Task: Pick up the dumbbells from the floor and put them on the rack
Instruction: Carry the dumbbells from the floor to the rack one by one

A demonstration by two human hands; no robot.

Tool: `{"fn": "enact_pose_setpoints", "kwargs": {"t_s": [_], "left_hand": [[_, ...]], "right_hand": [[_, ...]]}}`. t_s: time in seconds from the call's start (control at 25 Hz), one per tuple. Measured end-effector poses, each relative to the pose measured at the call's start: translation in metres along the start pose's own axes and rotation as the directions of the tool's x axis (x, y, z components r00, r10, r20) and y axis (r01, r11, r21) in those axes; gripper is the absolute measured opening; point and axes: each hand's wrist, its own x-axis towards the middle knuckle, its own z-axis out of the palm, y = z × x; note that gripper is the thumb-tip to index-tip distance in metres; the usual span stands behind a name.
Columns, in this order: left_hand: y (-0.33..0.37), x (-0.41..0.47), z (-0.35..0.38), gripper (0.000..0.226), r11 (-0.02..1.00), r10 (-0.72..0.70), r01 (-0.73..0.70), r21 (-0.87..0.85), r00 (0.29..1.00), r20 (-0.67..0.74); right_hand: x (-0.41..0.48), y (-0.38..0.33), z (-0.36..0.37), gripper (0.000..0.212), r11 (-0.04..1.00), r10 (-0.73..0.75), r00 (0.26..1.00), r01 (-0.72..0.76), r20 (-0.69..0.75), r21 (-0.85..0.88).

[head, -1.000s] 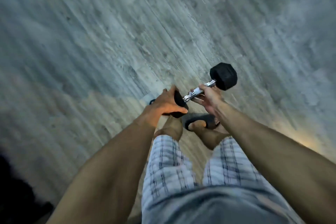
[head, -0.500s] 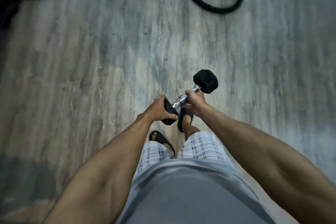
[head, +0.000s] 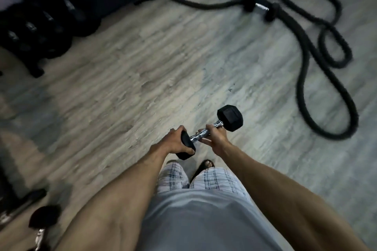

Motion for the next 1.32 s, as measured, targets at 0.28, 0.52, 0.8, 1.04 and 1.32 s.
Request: {"fn": "enact_pose_setpoints", "kwargs": {"t_s": [0.28, 0.52, 0.8, 1.04, 1.32], "left_hand": [[-0.038, 0.040, -0.078, 0.083, 0.967, -0.162, 0.134, -0.217, 0.980, -0.116], [-0.092, 0.084, -0.193, 0.079, 0.925, -0.235, 0.179, -0.335, 0.963, -0.134], [-0.145, 0.113, -0.322, 0.075, 0.869, -0.304, 0.198, -0.454, 0.937, -0.174], [-0.196, 0.163, -0.428, 0.076, 0.829, -0.365, 0.224, -0.513, 0.911, -0.191], [-0.248, 0.209, -0.586, 0.076, 0.770, -0.455, 0.290, -0.569, 0.874, -0.170]], "right_hand": [[0.067, -0.074, 0.105, 0.008, 0.962, 0.049, 0.985, -0.003, 0.163, -0.273], [0.118, -0.129, 0.243, 0.005, 0.916, 0.081, 0.974, 0.010, 0.210, -0.402], [0.151, -0.189, 0.392, 0.011, 0.878, 0.110, 0.951, 0.044, 0.290, -0.477], [0.211, -0.231, 0.523, 0.008, 0.845, 0.123, 0.949, 0.054, 0.291, -0.533], [0.266, -0.301, 0.688, 0.004, 0.789, 0.231, 0.906, 0.039, 0.354, -0.614]]}}
